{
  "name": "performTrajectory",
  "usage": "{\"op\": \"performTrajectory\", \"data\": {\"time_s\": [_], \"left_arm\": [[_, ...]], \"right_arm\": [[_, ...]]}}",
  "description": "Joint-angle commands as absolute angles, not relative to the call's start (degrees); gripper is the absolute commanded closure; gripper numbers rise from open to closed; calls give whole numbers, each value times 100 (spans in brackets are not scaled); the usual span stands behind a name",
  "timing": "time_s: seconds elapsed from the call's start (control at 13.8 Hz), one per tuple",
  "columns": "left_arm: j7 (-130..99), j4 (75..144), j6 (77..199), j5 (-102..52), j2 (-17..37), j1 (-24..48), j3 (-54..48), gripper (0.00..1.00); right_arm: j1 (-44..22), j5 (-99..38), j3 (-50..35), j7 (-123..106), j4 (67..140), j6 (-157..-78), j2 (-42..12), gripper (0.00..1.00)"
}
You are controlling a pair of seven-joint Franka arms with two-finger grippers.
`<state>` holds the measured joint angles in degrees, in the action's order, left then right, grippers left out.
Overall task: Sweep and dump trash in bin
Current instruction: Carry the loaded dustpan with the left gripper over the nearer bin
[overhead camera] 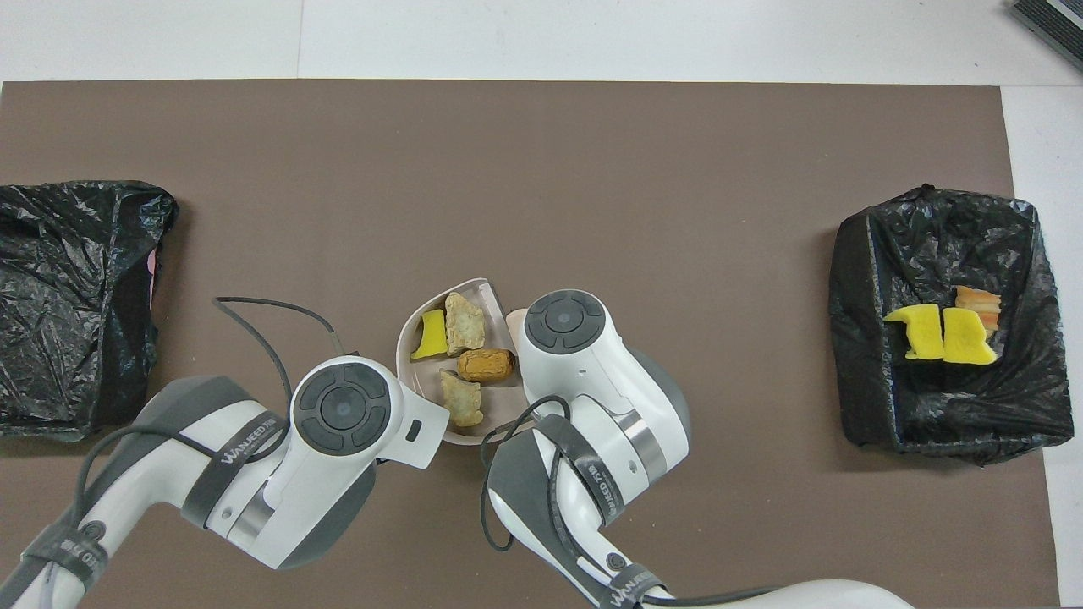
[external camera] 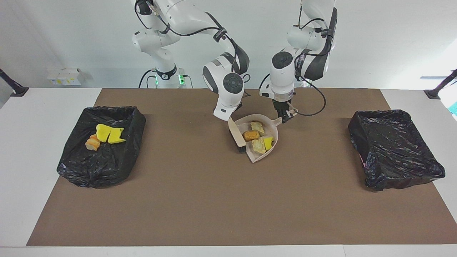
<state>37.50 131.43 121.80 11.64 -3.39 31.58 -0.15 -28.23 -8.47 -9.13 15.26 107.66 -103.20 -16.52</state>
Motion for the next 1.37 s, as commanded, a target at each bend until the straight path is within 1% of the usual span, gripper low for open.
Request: {"op": "performTrajectory", "data": {"time_s": [0.0, 0.14, 0.29, 0.58, 0.65, 0.72, 0.87, 0.94, 1.08, 1.3], "left_arm": [[4463, 13026, 12191, 1116, -264, 2998, -26, 100], [4692, 12964, 12164, 1134, -290, 2927, -9, 100], [5297, 12719, 12138, 1134, -325, 2603, -9, 100], [6290, 12472, 11787, 1134, -624, 1882, -9, 100], [6493, 12367, 11656, 1134, -650, 1716, 9, 100], [6660, 12279, 11541, 1134, -668, 1427, 9, 100], [7379, 12191, 11470, 1134, -764, 881, 17, 100], [7722, 12190, 11470, 1134, -817, 679, 26, 100], [8084, 12121, 11470, 1134, -826, 178, 26, 100], [8613, 12015, 11505, 1134, -817, -473, 35, 100]], "right_arm": [[-2707, -896, -914, 1617, 10872, -10029, -1275, 100], [-2576, -896, -932, 1739, 10872, -9679, -1012, 100], [-2584, -896, -949, 2230, 10863, -9344, -844, 100], [-2794, -1150, -984, 3312, 10986, -9325, -721, 100], [-2891, -1325, -984, 3461, 11004, -9421, -756, 100], [-3118, -1388, -984, 3663, 11004, -9587, -860, 100], [-3348, -1458, -984, 3902, 11004, -9790, -1028, 100], [-3479, -1633, -984, 3920, 11004, -9869, -1037, 100], [-3524, -1880, -993, 3964, 11065, -10063, -1046, 100], [-3778, -1907, -993, 3955, 11424, -10352, -1011, 100]]}}
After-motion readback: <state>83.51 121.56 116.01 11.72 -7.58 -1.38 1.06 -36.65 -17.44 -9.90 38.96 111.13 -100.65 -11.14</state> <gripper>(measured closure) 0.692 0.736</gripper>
